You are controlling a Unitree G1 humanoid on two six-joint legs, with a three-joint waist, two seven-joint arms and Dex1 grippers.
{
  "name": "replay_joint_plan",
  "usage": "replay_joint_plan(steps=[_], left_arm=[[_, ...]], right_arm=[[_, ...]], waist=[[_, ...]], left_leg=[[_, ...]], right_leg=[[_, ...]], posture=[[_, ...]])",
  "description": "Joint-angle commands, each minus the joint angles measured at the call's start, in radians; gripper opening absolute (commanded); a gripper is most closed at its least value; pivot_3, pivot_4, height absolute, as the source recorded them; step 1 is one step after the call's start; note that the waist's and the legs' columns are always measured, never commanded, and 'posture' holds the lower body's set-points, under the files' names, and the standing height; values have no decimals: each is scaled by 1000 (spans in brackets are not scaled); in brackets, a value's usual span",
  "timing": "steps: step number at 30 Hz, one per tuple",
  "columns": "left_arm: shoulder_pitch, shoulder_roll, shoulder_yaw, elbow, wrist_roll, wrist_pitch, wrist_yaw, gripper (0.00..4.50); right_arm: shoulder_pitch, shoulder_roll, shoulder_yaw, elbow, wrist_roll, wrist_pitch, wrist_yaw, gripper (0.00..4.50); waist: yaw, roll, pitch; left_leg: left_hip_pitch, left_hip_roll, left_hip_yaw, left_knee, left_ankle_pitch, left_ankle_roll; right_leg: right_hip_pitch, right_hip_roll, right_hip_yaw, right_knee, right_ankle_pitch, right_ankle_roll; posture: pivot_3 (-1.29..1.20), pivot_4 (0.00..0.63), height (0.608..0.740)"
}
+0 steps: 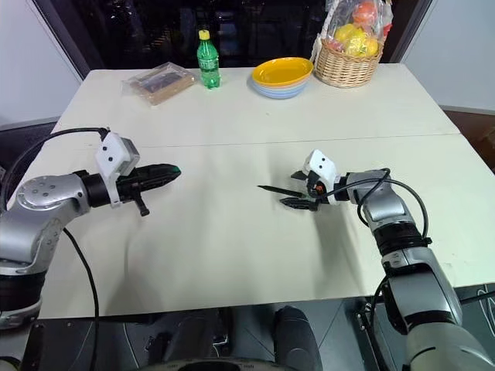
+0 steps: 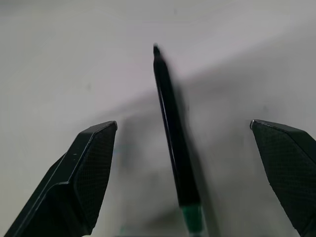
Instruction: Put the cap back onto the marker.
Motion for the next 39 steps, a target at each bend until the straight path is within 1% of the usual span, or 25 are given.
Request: replay_joint_plan(steps=[1, 11, 14, 17, 18, 21, 28, 34, 39], left_arm=[[4, 17, 30, -45, -16, 0, 17, 67], [17, 35, 27, -55, -37, 0, 25, 67], [19, 39, 24, -55, -39, -3, 22, 0], [17, 42, 22, -52, -41, -6, 18, 0], [16, 43, 22, -51, -43, -6, 18, 0], [16, 45, 18, -51, -45, -9, 18, 0], [18, 46, 12, -40, -43, -20, 10, 0], [13, 57, -30, 21, -18, -91, -48, 0], [-42, 67, -85, 124, 26, -185, -117, 0]], right_arm=[[-38, 9, -8, 44, -24, -45, 15, 4500], [-48, 23, -7, 115, -58, -87, 35, 4500], [-37, 24, -6, 105, -61, -88, 40, 3634], [-33, 24, -7, 101, -62, -88, 42, 2192], [-33, 24, -8, 100, -62, -87, 43, 1607], [-27, 22, -11, 91, -61, -85, 44, 62], [-13, 14, -19, 40, -60, -71, 47, 20], [-10, -30, -25, -124, -62, -61, 55, 20], [-23, -77, -28, -246, -67, -62, 73, 20]], waist=[[-3, 0, 0], [-10, 0, 0], [-16, 0, 0], [-18, 0, 0], [-18, 0, 0], [-18, 0, 0], [-18, 0, 0], [-18, 2, 1], [-17, 2, 2]], left_leg=[[0, 0, 0, 0, 0, 0], [1, 0, 0, 0, 0, -1], [1, 0, -1, 0, 0, -1], [1, 0, -1, 0, 0, -1], [1, 0, -1, 0, 0, -1], [1, 0, -1, 0, 0, -1], [1, 0, -1, 0, 0, -1], [1, 0, 0, -1, 0, -1], [0, 0, 0, -1, 0, -1]], right_leg=[[0, 0, 0, 0, 0, 0], [1, 0, 0, 0, 0, 0], [1, 0, 0, 0, 0, 0], [1, 0, 0, 0, 0, 0], [1, 0, 0, 0, 0, 0], [1, 0, 0, 0, 0, 0], [1, 0, 0, 0, 0, 0], [0, -1, 0, 0, 0, 0], [-1, -1, 0, 0, 0, 0]], posture=[[0, 150, 740], [0, 150, 740], [0, 150, 740], [0, 150, 740], [0, 150, 740], [0, 150, 740], [0, 150, 740], [0, 150, 740], [0, 150, 740]])
